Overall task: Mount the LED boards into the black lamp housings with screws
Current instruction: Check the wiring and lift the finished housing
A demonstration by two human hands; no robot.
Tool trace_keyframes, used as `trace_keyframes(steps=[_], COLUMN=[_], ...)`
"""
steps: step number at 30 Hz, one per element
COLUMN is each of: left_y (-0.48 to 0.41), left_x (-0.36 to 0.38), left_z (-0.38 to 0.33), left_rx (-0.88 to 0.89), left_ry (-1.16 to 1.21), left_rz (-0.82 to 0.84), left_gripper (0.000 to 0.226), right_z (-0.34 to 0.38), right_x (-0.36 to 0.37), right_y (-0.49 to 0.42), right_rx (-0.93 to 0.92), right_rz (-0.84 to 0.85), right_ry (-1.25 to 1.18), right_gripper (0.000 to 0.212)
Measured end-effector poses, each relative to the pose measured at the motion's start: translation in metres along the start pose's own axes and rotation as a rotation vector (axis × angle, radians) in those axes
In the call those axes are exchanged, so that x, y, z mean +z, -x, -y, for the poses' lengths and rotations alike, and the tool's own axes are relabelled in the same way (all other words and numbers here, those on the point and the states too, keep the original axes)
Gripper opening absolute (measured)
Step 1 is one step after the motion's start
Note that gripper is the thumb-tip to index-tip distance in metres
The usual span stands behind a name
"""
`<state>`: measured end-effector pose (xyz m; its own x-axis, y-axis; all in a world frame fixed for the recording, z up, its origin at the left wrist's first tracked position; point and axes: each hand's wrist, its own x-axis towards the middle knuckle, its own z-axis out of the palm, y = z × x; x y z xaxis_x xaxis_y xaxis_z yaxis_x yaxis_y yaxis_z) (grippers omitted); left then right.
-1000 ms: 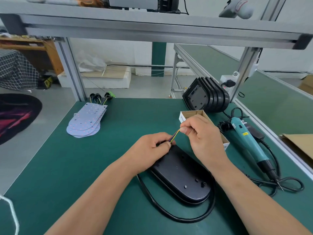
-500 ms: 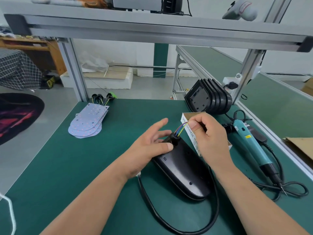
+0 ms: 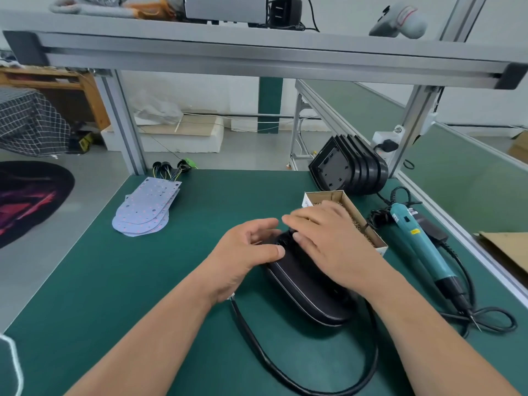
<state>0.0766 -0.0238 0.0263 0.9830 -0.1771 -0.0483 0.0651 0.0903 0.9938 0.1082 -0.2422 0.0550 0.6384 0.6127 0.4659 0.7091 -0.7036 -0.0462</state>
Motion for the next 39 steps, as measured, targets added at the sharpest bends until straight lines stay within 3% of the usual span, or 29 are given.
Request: trace_keyframes(steps=[4,7,16,21,24,29,34,39], left_y=[-0.004,-0.001,0.008,0.005,0.002,0.003,0.004,0.004], left_x=[0.007,0.016,0.041,0.039,0.035,0.036,0.041,0.043], left_z=[-0.001,-0.005,0.001,0.003,0.002,0.002,0.001,-0.002], left_rx=[0.018,0.095,-0.035,-0.031,-0.048,-0.031,0.007,0.003], left_ry=[0.326,0.423,0.576,0.597,0.624,0.621,0.587,0.594], left_rz=[-0.073,0.042,0.135,0.039,0.027,0.040,0.047,0.065], left_gripper=[0.056,0.036,0.067,0.052,0.060,0.072,0.060,0.063], right_z=[-0.006,-0.005,-0.005,-0.001,0.004,0.007,0.010,0.011], right_x=[0.003,0.006,0.013,0.015,0.016,0.013,0.016,0.010], right_y=[0.003,0.003,-0.002,-0.002,-0.003,-0.004,-0.002,-0.004], right_rx=[0.285,0.423,0.496,0.497,0.475,0.478,0.492,0.466], right_rz=[-0.117,-0.215,-0.357,-0.264,-0.199,-0.191,-0.222,-0.236], right_ry=[-0.394,-0.513,-0.817,-0.848,-0.881,-0.806,-0.723,-0.634], right_gripper=[0.032,0.032,0.024,0.033,0.045,0.046,0.026,0.026])
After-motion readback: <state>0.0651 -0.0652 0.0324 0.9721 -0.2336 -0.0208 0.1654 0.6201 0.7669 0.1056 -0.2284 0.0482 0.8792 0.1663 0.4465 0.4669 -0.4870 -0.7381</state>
